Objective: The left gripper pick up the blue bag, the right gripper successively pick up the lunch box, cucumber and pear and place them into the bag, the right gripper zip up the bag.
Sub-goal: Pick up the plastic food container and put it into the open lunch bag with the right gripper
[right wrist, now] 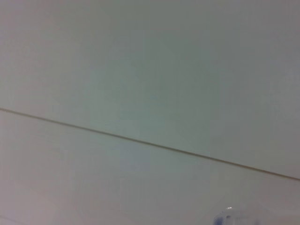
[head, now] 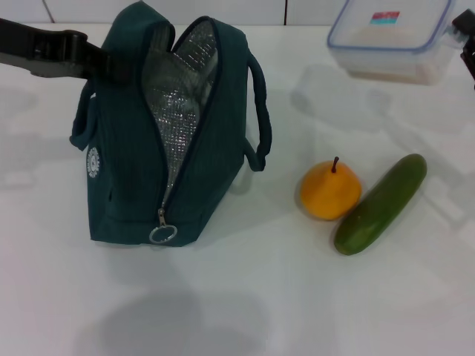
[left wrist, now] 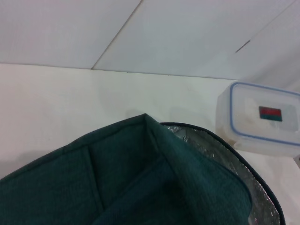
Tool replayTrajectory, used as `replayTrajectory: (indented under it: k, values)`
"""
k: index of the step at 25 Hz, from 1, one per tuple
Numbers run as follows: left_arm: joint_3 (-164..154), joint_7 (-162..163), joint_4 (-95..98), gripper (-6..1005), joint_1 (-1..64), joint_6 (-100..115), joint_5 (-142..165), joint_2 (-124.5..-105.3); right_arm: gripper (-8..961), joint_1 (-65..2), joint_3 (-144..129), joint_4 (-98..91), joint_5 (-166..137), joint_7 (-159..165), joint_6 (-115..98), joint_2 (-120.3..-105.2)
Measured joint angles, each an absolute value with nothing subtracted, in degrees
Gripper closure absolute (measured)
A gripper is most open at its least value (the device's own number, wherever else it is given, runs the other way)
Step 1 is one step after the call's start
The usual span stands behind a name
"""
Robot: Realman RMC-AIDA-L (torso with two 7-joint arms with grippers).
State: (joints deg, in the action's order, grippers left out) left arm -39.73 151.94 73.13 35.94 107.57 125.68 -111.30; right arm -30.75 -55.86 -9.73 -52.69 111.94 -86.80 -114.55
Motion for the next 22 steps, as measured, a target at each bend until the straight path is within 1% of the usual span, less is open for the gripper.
replayTrajectory:
  k: [7,15,22]
  values:
    - [-39.8,152.0,73.1,954,36.0,107.6,125.5,-111.36,830,-31.2,-55.7,-9.6,-49.8,116.0,-88.0,-115.16]
    - [-39.8,151.2,73.1,954,36.0,107.6,125.6,-111.36,824,-33.9,-56.0,-9.3,-47.2,118.1,-89.7,-115.37]
    - [-39.8,151.1,73.1,954,36.3,107.7,125.5,-111.41,820,-36.5,-55.9,-9.0,-45.1,118.3,-91.4,-116.15]
